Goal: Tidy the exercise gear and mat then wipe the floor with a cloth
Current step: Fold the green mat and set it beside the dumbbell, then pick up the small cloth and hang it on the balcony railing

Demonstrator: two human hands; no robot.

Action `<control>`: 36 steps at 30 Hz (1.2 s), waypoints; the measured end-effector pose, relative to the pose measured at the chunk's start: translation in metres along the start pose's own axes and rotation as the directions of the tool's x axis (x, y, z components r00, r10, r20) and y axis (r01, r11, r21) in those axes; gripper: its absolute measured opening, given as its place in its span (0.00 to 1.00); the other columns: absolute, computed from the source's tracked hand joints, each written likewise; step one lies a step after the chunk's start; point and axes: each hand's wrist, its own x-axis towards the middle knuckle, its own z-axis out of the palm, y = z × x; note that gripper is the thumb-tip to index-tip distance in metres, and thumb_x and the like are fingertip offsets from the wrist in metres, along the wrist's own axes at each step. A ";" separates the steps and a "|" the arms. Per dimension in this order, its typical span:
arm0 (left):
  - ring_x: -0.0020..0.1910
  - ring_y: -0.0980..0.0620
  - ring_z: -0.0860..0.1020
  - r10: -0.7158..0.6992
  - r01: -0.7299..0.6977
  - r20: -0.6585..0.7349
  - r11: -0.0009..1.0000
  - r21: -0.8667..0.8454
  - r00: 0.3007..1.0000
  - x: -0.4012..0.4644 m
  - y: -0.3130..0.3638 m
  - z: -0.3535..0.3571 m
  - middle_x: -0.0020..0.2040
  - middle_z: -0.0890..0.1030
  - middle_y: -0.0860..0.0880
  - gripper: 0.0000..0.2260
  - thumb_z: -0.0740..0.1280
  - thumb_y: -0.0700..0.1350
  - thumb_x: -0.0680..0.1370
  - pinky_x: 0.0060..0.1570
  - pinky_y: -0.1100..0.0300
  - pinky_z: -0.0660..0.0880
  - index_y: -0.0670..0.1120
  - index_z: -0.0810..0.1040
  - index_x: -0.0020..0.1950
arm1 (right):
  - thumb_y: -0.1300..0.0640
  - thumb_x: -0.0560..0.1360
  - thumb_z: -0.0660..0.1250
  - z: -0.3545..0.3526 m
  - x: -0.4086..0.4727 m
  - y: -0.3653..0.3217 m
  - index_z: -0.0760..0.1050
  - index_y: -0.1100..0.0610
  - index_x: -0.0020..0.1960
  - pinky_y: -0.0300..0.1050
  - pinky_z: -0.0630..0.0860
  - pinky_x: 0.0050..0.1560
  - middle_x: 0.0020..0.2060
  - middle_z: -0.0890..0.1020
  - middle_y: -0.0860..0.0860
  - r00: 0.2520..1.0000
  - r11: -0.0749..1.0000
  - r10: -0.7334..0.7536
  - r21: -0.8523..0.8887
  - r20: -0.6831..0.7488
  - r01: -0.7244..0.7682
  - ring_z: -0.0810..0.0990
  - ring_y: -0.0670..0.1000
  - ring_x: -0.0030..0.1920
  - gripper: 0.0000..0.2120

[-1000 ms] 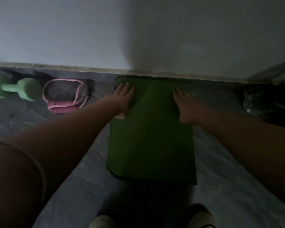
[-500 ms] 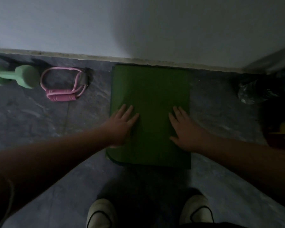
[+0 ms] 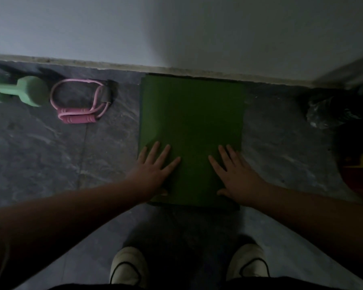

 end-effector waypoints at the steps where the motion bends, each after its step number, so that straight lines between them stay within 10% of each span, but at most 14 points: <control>1: 0.72 0.35 0.28 0.004 -0.004 0.008 1.000 -0.011 1.000 0.000 -0.001 0.000 0.75 0.28 0.42 0.48 0.65 0.65 0.76 0.73 0.33 0.40 0.57 0.29 0.77 | 0.34 0.68 0.72 0.001 0.000 0.001 0.42 0.54 0.80 0.63 0.48 0.74 0.78 0.46 0.67 1.000 1.000 -0.004 0.006 0.006 0.004 0.47 0.70 0.77 0.56; 10: 0.80 0.41 0.47 -0.143 0.165 0.110 0.959 -0.231 0.984 -0.059 -0.004 -0.071 0.82 0.48 0.43 0.38 0.64 0.54 0.80 0.77 0.45 0.52 0.49 0.43 0.81 | 0.49 0.80 0.61 -0.093 -0.037 -0.006 0.45 0.57 0.81 0.50 0.49 0.77 0.80 0.49 0.59 0.991 0.952 0.065 0.290 0.116 -0.097 0.51 0.59 0.79 0.37; 20: 0.80 0.42 0.50 -0.400 0.312 -0.099 0.827 -0.468 0.911 -0.358 0.031 -0.334 0.81 0.53 0.43 0.31 0.59 0.54 0.81 0.77 0.45 0.51 0.49 0.51 0.81 | 0.46 0.80 0.54 -0.421 -0.254 -0.069 0.53 0.57 0.80 0.57 0.57 0.76 0.77 0.61 0.57 0.971 0.906 0.168 0.415 -0.168 -0.085 0.56 0.60 0.77 0.31; 28: 0.80 0.44 0.50 -0.608 0.334 -0.308 0.714 -0.616 0.732 -0.593 0.094 -0.539 0.81 0.54 0.45 0.31 0.55 0.59 0.80 0.77 0.44 0.53 0.51 0.52 0.81 | 0.45 0.80 0.58 -0.660 -0.436 -0.106 0.56 0.54 0.80 0.58 0.54 0.77 0.79 0.58 0.55 0.905 0.912 0.103 0.403 -0.412 0.080 0.52 0.57 0.79 0.31; 36: 0.80 0.45 0.48 -0.860 0.467 -0.325 0.491 -0.736 0.393 -0.763 0.140 -0.575 0.81 0.53 0.47 0.31 0.58 0.59 0.81 0.77 0.44 0.51 0.52 0.52 0.81 | 0.38 0.80 0.47 -0.765 -0.529 -0.179 0.57 0.53 0.79 0.57 0.53 0.77 0.78 0.60 0.55 0.785 0.912 -0.193 0.186 -0.589 0.364 0.53 0.58 0.79 0.32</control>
